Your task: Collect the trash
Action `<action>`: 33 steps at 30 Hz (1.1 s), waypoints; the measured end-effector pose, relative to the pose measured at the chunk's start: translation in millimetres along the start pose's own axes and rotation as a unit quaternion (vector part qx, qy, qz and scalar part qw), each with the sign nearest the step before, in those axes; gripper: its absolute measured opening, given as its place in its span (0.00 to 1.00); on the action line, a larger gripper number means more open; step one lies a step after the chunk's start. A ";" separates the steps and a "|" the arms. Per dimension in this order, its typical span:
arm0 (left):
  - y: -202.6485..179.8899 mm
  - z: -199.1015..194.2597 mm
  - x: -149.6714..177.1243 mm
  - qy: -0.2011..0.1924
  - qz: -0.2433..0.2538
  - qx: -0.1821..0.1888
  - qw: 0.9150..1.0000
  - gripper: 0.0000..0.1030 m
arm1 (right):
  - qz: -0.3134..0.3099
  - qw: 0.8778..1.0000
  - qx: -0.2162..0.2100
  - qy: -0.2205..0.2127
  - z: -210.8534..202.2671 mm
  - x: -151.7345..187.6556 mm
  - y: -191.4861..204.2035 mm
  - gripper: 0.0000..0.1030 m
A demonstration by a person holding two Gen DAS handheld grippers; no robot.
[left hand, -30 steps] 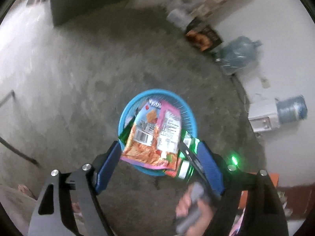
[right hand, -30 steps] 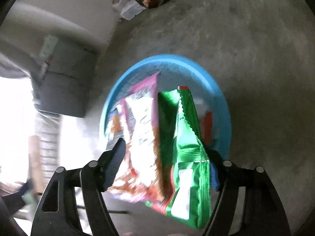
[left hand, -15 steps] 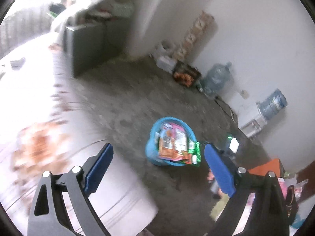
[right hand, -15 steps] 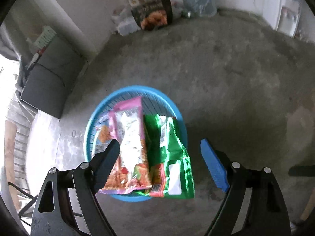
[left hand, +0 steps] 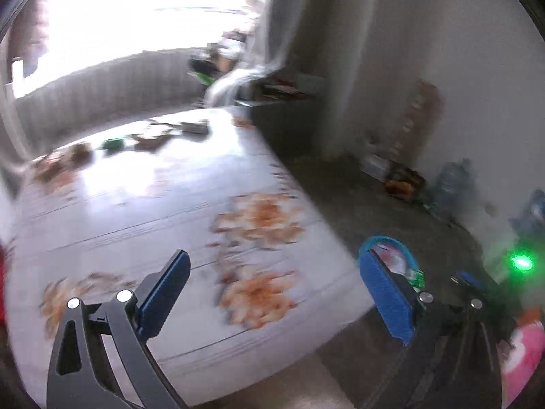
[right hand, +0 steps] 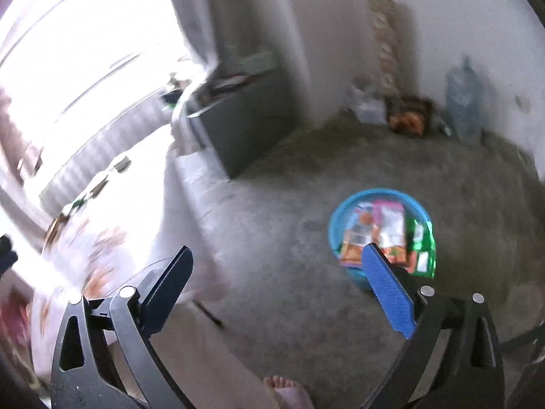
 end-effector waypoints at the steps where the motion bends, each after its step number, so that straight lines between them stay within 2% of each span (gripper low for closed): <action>1: 7.2 -8.3 3.6 -0.008 -0.003 -0.025 1.000 0.95 | -0.013 1.000 -0.013 -0.006 -12.4 0.1 12.4 0.92; 4: 21.5 -27.4 12.6 -0.024 0.003 -0.080 0.996 0.95 | -0.043 0.998 -0.040 -0.006 -36.7 4.7 42.5 0.92; 7: 29.1 -34.4 28.0 -0.020 -0.009 -0.089 0.996 0.95 | -0.082 0.995 -0.055 -0.003 -51.7 18.5 77.2 0.92; 8: 31.5 -36.1 34.0 -0.017 -0.013 -0.092 0.995 0.95 | -0.102 0.994 -0.049 -0.002 -54.6 24.2 87.7 0.92; 11: 43.2 -37.9 57.4 0.010 -0.027 -0.125 0.992 0.95 | -0.155 0.988 -0.019 0.005 -46.5 41.1 104.6 0.92; 14: 59.0 -37.3 79.9 0.045 -0.051 -0.162 0.984 0.95 | -0.200 0.979 -0.024 0.023 -38.0 61.5 118.2 0.92; 18: 76.9 -34.7 102.3 0.081 -0.097 -0.164 0.978 0.95 | -0.232 0.971 -0.025 0.059 -38.2 81.4 130.3 0.92; 24: 98.0 -37.4 108.5 0.074 -0.154 -0.176 0.969 0.95 | -0.241 0.966 -0.020 0.089 -38.2 93.5 139.2 0.92; 33: 98.9 -38.9 103.9 0.075 -0.148 -0.185 0.969 0.95 | -0.265 0.960 0.001 0.087 -35.8 95.3 144.1 0.92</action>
Point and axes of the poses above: each gripper's, at about its wrist camera, not at the fingertips, and z roughly the way its jaws point, y to its left, x to its underside, the point moved 8 cm from there along z, roughly the way its jaws point, and after that the axes turned 13 degrees about x, right-handed, at the moved point
